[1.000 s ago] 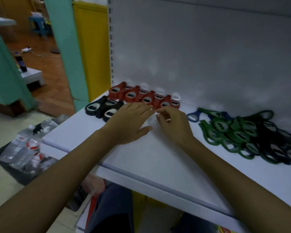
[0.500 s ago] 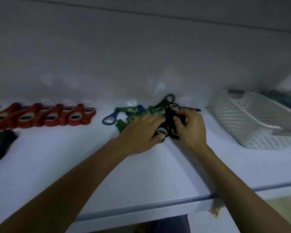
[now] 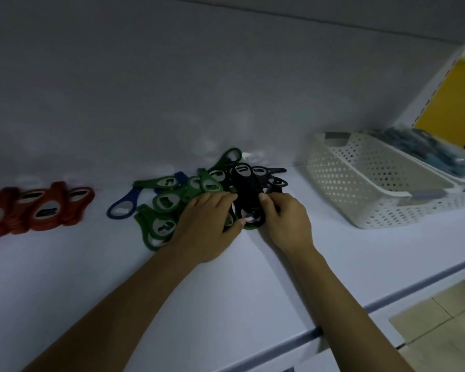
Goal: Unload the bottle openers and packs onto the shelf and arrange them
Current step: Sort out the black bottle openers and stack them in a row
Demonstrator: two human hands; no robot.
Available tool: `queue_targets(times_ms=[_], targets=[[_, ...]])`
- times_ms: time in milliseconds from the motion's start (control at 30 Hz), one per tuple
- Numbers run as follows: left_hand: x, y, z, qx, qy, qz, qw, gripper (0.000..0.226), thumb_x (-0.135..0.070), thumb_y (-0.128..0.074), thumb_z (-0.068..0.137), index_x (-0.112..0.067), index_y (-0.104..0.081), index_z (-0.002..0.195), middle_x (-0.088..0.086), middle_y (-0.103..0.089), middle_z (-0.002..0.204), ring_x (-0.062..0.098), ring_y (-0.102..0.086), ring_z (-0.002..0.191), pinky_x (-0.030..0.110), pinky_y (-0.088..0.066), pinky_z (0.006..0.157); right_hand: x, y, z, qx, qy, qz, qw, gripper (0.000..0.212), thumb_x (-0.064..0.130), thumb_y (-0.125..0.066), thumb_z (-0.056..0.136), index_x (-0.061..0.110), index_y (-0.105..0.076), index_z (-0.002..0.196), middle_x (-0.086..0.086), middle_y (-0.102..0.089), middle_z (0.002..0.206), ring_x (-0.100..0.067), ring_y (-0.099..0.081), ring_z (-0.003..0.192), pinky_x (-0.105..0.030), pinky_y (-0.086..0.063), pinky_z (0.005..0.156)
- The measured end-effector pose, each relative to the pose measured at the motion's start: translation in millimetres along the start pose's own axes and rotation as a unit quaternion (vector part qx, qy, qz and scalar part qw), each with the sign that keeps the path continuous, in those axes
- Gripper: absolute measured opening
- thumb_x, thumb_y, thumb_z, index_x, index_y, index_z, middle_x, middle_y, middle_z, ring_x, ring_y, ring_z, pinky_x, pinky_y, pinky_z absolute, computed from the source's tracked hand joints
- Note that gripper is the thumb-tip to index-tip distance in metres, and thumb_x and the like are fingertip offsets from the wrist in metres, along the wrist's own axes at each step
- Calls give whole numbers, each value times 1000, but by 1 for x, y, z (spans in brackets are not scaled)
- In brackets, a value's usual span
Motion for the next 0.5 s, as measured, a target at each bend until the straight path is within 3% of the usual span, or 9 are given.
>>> queue_targets(times_ms=[100,267,500], targets=[[0,4,-1,-20,3,2,1000,45,-36,-48,92,-21,-47,134,-3,-51,133,16,-43,124,29,-29,103,0,3,0,-12,-19,-9,1000,46,36,-43,99,27,-33,55,6,-45,63,-17,-44,62,-27,-26,49],[0,5,-1,-32,11,6,999,48,-25,-46,88,-20,-44,136,-3,-51,133,16,-44,122,29,-29,101,-1,3,1,-14,-27,-15,999,48,35,-41,100,24,-32,55,9,-40,56,-12,-38,54,-28,-24,48],[0,8,-1,-47,10,-15,999,48,-19,-48,83,-15,-49,131,1,-58,124,20,-52,111,33,-35,97,0,2,2,-12,-17,-18,1000,44,35,-42,100,13,-45,62,8,-43,57,-11,-40,55,-28,-27,49]])
Point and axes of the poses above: each hand's wrist, its own z-axis towards the middle knuckle, its own y-axis out of the back of the hand, x = y × z, the point moved 7 cm from there along z, towards the middle knuckle
